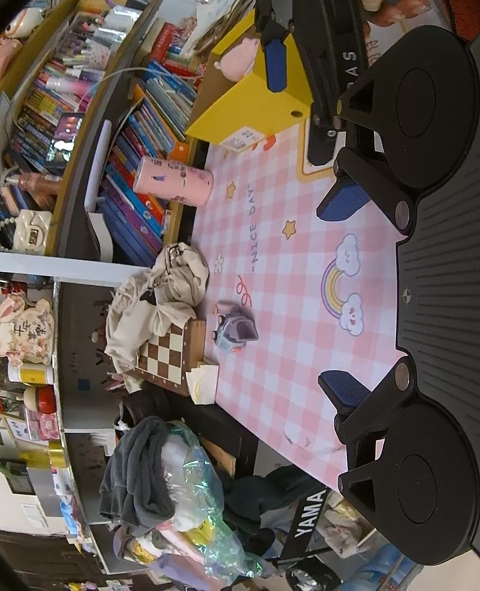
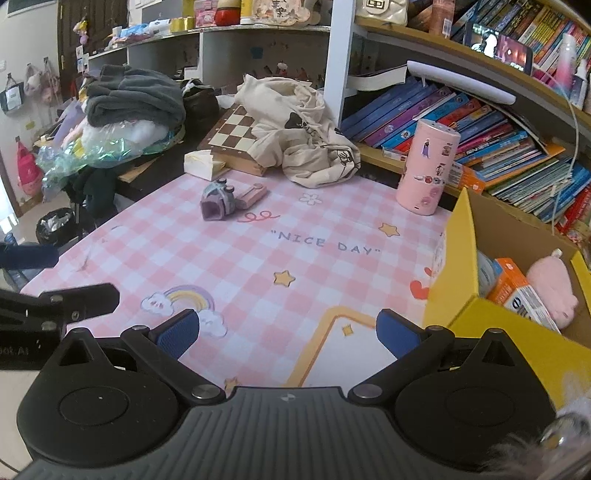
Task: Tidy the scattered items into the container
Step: 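Move both tools toward the grey toy on the desk, then grasp the grey-purple toy car with the left tool while the right tool grasps the pink comb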
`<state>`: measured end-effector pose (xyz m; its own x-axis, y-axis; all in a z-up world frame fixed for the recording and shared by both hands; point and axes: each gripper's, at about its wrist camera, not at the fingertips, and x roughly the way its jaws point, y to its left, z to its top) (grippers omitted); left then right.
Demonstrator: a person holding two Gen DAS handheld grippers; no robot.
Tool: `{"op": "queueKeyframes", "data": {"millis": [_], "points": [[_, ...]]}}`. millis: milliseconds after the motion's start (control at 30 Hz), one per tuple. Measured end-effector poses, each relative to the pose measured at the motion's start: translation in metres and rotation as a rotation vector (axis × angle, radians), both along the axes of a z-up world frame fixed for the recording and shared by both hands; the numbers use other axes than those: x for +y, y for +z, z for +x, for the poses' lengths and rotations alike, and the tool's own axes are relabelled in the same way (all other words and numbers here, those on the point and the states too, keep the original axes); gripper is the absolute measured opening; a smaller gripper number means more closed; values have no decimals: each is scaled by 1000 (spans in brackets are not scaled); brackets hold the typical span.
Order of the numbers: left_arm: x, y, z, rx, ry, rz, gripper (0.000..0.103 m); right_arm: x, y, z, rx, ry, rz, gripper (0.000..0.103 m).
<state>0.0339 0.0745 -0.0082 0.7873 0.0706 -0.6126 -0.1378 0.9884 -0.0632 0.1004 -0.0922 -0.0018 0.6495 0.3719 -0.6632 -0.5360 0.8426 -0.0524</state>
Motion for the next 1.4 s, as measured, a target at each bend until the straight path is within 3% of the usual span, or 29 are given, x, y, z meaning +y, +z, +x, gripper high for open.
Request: {"op": "queueKeyframes", "data": {"millis": [500, 667, 733, 867, 1033, 1267, 1400], "points": [[6, -14, 64, 48, 31, 44, 90, 24, -20, 83, 61, 69, 38, 103], [8, -20, 90, 62, 38, 57, 88, 40, -19, 114, 56, 103, 65, 96], [9, -21, 99, 61, 46, 62, 88, 46, -19, 126, 60, 113, 73, 88], [14, -25, 118, 64, 61, 75, 88, 58, -21, 149, 72, 120, 92, 87], [25, -32, 142, 69, 82, 80, 79, 72, -26, 176, 99, 130, 112, 87], [40, -48, 175, 90, 101, 61, 62, 98, -37, 208, 130, 148, 109, 78], [44, -56, 191, 89, 113, 42, 60, 112, -46, 222, 147, 159, 96, 76]]}}
